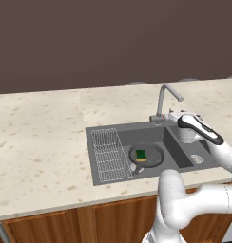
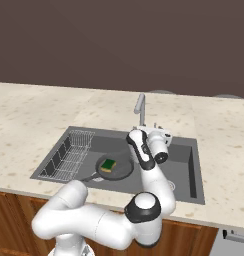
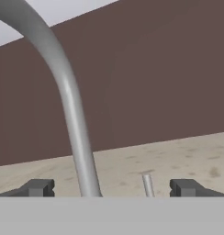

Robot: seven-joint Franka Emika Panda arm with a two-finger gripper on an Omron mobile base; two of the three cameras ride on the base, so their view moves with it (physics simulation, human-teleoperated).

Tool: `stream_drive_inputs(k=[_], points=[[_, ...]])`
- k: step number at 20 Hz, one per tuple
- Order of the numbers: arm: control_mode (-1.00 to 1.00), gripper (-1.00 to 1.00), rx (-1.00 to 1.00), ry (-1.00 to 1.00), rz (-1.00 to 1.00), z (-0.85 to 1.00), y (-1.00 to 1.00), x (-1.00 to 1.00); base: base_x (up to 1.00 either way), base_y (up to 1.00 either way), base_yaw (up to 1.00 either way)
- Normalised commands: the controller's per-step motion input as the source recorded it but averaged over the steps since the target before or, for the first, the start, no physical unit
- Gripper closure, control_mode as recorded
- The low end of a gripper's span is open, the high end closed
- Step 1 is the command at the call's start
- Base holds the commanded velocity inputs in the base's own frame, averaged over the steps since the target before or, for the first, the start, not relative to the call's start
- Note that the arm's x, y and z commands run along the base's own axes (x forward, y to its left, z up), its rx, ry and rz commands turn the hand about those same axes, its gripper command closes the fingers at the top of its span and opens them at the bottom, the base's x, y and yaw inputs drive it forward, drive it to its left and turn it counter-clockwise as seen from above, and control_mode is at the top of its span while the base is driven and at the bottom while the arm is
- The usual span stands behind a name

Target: Pick the pan and sponge and place them into the sink. Then turn on the water.

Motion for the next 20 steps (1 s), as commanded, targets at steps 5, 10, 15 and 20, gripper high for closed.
stream_drive_inputs(k=[5,10,15,20], points=[[-1.00,-1.00,0.07,0.03,0.01,-0.06,-0.06,0.17,0.00,0.00,0.00],[-1.00,-1.00,0.03,0.00,0.00,-0.05,0.00,0.19,0.00,0.00,0.00],[-1.00,-1.00,-0.02,-0.01,0.01,-0.14,0.00,0.15,0.00,0.00,0.00],[-1.00,-1.00,-0.03,-0.01,0.00,-0.17,-0.06,0.19,0.00,0.00,0.00]])
